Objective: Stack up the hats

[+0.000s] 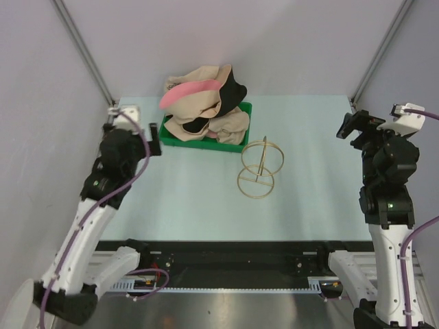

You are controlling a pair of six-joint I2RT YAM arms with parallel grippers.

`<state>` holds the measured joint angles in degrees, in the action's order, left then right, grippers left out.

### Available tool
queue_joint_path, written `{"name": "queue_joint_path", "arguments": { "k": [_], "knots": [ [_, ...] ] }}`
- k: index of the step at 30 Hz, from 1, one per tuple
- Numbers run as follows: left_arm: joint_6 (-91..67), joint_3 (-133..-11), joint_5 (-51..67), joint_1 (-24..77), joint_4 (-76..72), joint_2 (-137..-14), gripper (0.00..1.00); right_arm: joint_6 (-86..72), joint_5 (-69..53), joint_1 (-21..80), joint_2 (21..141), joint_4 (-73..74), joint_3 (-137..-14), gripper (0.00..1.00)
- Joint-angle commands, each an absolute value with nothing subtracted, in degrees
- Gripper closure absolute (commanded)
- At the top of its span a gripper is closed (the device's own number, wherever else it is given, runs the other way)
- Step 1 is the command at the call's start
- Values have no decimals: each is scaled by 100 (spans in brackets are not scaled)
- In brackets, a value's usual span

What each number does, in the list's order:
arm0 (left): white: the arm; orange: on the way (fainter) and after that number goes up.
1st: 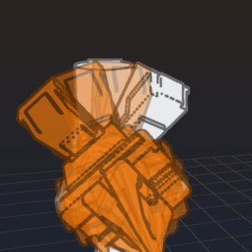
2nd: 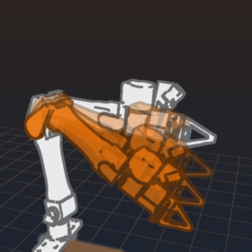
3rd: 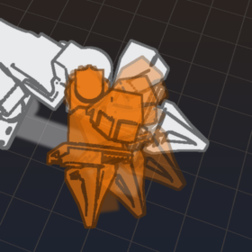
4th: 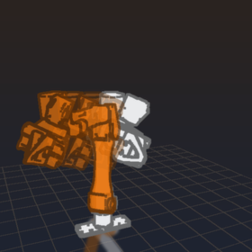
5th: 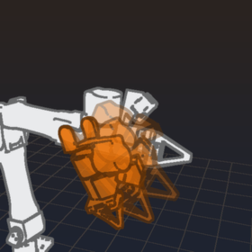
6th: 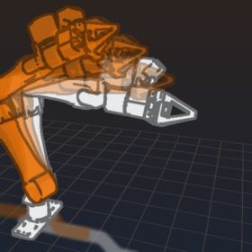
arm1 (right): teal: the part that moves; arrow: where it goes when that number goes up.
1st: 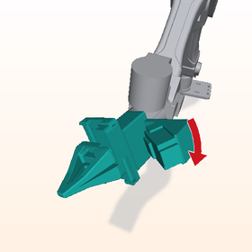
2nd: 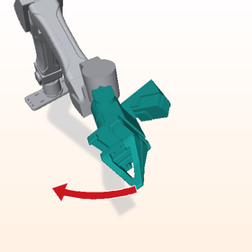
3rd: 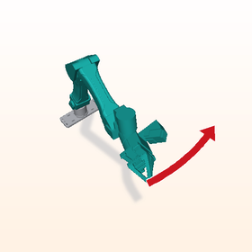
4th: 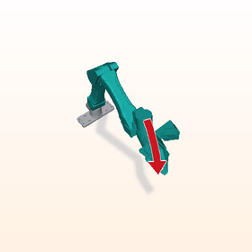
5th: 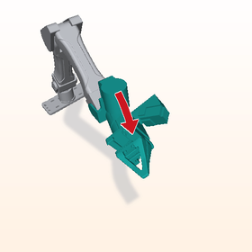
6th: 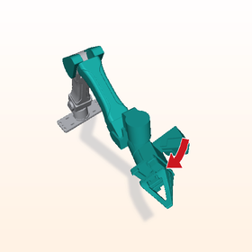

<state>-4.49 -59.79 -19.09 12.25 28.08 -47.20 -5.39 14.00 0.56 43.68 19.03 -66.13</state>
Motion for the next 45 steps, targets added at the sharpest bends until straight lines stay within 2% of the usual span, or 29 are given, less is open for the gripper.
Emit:
{"name": "queue_joint_path", "arguments": {
  "k": [1, 3, 8, 10, 17, 21, 30, 36, 39, 41, 42, 44, 45],
  "knots": [
    [596, -6766, -2127, 2904, 1670, -5860, 0, -1273, 1081, 44, 4368, 2207, -6645, 2],
    [581, -7274, -1900, 3233, 1583, -6596, 0, -1669, 1011, 44, 4438, 2215, -6688, 2],
    [36, -7935, -758, 3287, 713, -7688, 0, -2249, 484, 44, 4614, 2276, -6627, 3],
    [-113, -8453, -668, 3287, 668, -8328, 0, -2381, 344, 61, 4588, 2320, -6522, 3],
    [-729, -10641, -326, 3173, 1405, -10446, 0, -2830, 211, 141, 4254, 2434, -6038, 4],
    [-1089, -11862, -701, 3120, 2073, -11310, 0, -2856, 149, 150, 4219, 2566, -5959, 4],
    [-1538, -11654, -1670, 3103, 2241, -11645, 0, -2839, 53, 158, 4368, 2558, -5941, 4],
    [-1547, -11347, -818, 3085, 1864, -11768, 3, -2812, -167, 167, 4614, 2487, -6073, 4],
    [-1634, -11320, -730, 3076, 1784, -11882, 12, -2874, -193, 185, 4649, 2435, -6108, 4],
    [-1696, -11399, -599, 3032, 1793, -11971, 38, -2883, -193, 202, 4658, 2426, -6152, 4],
    [-1714, -11460, -545, 3024, 1793, -11979, 64, -2865, -193, 220, 4667, 2443, -6161, 4],
    [-1740, -11688, -440, 3015, 1784, -11953, 100, -2839, -185, 220, 4658, 2470, -6179, 4],
    [-1732, -11768, -370, 3023, 1758, -11918, 100, -2813, -176, 228, 4641, 2513, -6170, 5]
  ]
}}
